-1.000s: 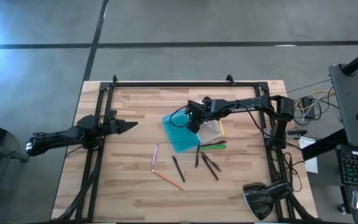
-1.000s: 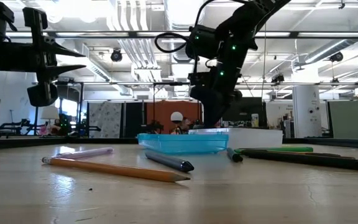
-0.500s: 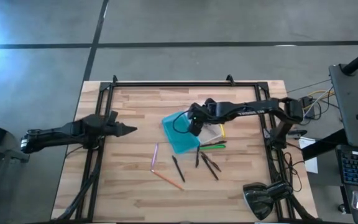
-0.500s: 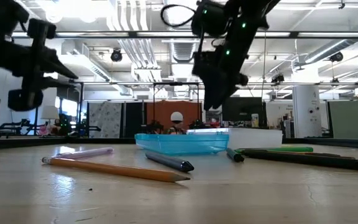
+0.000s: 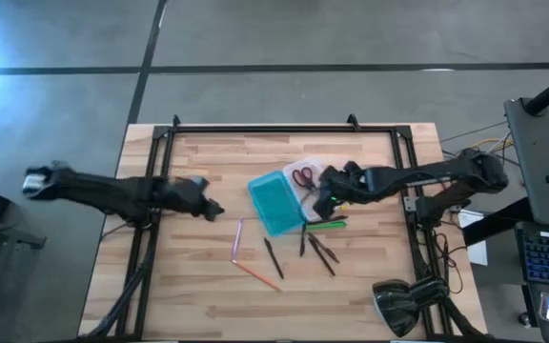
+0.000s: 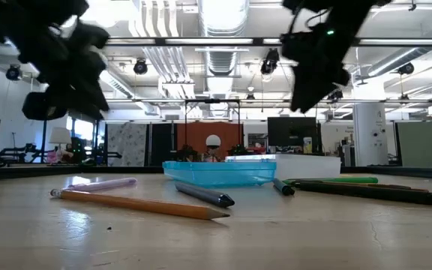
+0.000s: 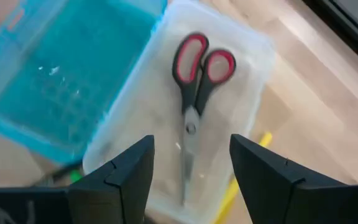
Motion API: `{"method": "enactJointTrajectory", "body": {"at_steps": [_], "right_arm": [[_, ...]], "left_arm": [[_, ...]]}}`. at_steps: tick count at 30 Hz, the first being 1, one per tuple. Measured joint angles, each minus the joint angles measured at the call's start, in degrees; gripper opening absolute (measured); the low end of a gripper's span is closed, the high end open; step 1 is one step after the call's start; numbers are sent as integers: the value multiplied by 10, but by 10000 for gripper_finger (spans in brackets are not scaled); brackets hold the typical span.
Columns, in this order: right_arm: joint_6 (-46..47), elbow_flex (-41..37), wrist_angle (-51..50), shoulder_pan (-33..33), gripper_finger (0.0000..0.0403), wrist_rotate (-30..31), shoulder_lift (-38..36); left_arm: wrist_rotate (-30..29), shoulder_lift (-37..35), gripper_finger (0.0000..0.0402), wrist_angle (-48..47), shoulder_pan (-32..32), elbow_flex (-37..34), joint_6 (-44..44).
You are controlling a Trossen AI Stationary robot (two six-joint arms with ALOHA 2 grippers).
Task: Pick & place school supplies into a supply box
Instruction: Put the purple pen into the blue supply box
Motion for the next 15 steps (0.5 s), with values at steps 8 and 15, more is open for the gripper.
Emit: {"method": "enactJointTrajectory", "body": {"at_steps": [8,15], "right_arm": [[-1,-97,-3,51,201,37,-137],[-1,-141,2,56,201,59,-224]], "left_arm": [[-106,236,69,-113,-105,139,-163],[-64,378,78,-105,-110,232,-208]]}}
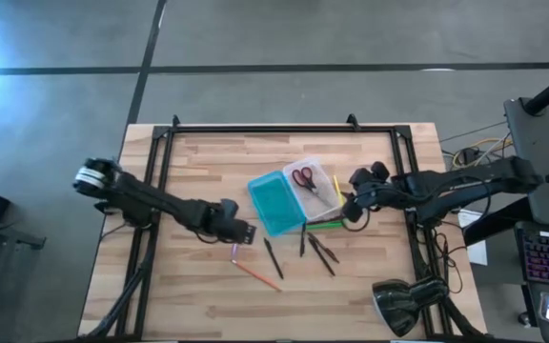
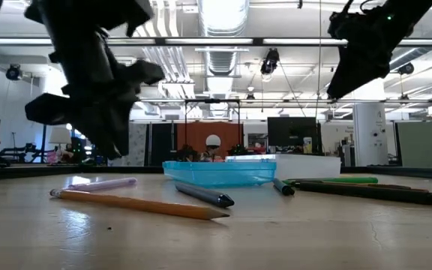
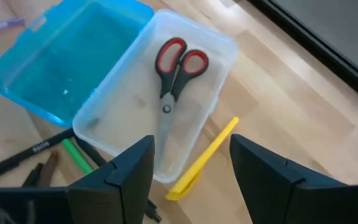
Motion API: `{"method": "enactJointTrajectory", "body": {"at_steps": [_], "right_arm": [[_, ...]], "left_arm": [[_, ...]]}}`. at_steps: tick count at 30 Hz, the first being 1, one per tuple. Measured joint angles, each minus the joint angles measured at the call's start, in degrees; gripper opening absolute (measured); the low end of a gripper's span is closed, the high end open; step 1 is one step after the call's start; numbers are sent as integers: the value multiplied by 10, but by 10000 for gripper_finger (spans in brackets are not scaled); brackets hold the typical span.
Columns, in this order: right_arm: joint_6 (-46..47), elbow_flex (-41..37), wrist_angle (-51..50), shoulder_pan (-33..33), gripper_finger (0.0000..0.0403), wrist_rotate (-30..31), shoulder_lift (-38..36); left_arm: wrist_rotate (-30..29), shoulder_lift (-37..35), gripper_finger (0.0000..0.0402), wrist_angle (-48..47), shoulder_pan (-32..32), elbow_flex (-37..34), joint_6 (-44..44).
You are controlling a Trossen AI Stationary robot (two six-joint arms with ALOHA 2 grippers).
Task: Pick & place school supplies into a supply box
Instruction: Put the purple pen into the blue supply box
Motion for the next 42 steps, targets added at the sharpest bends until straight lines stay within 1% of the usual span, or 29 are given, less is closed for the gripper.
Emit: {"method": "enactJointTrajectory", "body": {"at_steps": [3,6,9,12,15,18,21,24,27,30,32,34,37,38,42], "right_arm": [[0,-7,0,0,201,13,-14],[4,-9,-1,0,201,13,-15],[10,-9,0,0,201,13,-11],[10,-9,4,0,201,13,-2],[11,-10,16,0,201,13,8],[12,-10,29,0,201,13,21],[13,-10,40,0,201,13,33],[13,-10,44,0,201,9,44],[14,-10,41,0,201,5,53],[16,-10,43,0,201,-6,54],[15,-12,40,0,201,-7,53],[15,-12,40,0,201,-7,50],[15,-12,40,0,201,-8,48],[16,-12,40,0,201,-8,47],[16,-10,41,0,201,-8,37]], "left_arm": [[17,40,101,3,0,32,7],[38,81,127,-22,2,47,8],[46,100,143,-43,3,64,-4],[47,108,146,-69,4,74,-7],[41,98,146,-85,4,91,-2],[27,95,146,-103,7,88,5],[33,99,146,-96,12,75,13],[57,109,146,-60,12,58,24],[67,117,145,-34,11,53,38],[67,126,135,-43,13,56,41],[67,128,117,-49,14,56,51],[68,128,90,-53,17,55,62],[66,129,33,-59,23,53,69],[66,129,20,-58,26,53,69],[51,116,12,-39,38,54,70]]}}
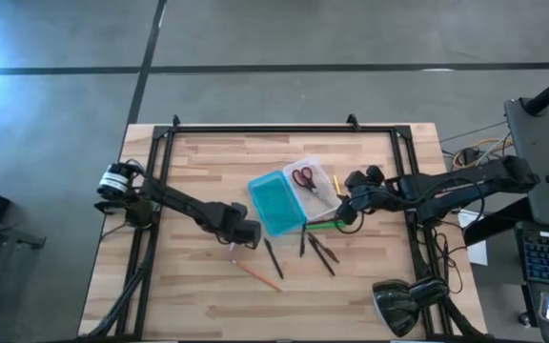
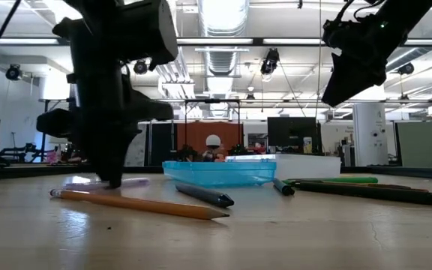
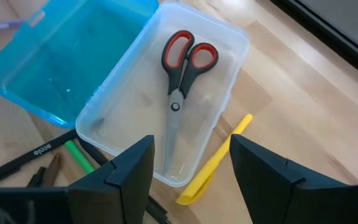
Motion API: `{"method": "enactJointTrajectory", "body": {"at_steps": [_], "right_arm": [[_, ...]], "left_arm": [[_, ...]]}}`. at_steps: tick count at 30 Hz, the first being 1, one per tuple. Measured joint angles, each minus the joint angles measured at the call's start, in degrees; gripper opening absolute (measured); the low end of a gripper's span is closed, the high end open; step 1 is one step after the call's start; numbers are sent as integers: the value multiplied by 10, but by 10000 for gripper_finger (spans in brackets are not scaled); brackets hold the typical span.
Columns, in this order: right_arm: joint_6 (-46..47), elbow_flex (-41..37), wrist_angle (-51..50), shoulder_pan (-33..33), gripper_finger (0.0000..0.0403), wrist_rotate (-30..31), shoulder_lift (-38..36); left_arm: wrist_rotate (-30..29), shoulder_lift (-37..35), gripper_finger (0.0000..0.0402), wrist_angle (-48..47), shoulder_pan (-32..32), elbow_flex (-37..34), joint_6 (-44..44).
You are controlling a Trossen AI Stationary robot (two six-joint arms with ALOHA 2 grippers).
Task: Pick & place school supplies into a supply box
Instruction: Put the purple pen into the blue supply box
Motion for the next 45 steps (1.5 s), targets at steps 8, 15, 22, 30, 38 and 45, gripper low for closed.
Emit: {"method": "enactJointTrajectory", "body": {"at_steps": [8,15,22,30,38,45], "right_arm": [[36,1,0,0,201,35,-40],[59,1,-3,0,201,67,-55],[124,1,-25,0,201,91,-57],[148,1,-36,-2,201,110,-67],[187,1,-87,-1,201,109,-87],[204,1,-128,-1,201,109,-103]], "left_arm": [[-79,-110,10,137,34,10,1],[-92,-138,10,242,85,16,14],[-83,-106,10,410,129,16,4],[37,79,10,437,178,158,57],[41,225,10,300,197,361,107],[9,248,76,244,205,395,107]]}}
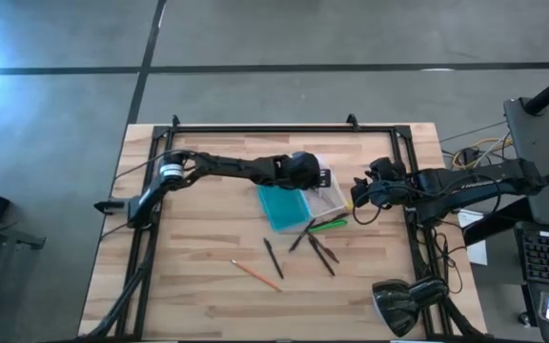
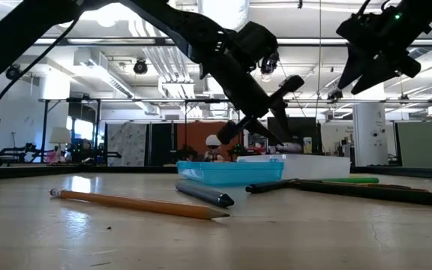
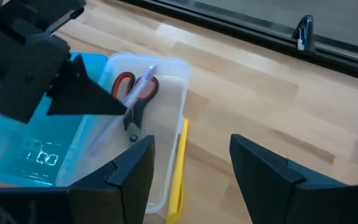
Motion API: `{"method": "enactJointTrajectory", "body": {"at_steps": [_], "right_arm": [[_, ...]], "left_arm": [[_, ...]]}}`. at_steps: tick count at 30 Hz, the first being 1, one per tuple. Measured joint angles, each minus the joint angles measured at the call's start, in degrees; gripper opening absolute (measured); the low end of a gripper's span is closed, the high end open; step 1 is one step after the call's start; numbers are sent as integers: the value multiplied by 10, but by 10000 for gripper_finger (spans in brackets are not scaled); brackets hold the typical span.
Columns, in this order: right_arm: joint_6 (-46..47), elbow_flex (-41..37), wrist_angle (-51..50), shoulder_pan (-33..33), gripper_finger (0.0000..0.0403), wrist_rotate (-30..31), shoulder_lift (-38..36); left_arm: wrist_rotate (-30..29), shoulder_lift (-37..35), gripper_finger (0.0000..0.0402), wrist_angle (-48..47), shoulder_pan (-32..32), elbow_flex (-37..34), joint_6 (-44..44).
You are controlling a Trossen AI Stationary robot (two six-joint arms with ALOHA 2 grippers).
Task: Pick & place school supplies into a supply box
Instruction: Put the purple pen into the blue supply box, then put the orange pencil into the blue supply box
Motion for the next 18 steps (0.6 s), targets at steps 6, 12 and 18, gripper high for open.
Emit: {"method": "enactJointTrajectory", "body": {"at_steps": [6,12,18], "right_arm": [[-23,0,-1,0,201,1,-2],[-57,0,-5,0,201,-2,-2],[-113,-3,-6,0,201,-16,0]], "left_arm": [[15,-6,139,-14,0,-2,39],[91,-73,150,-122,-27,-4,297],[85,-145,151,-339,-128,-7,580]]}}
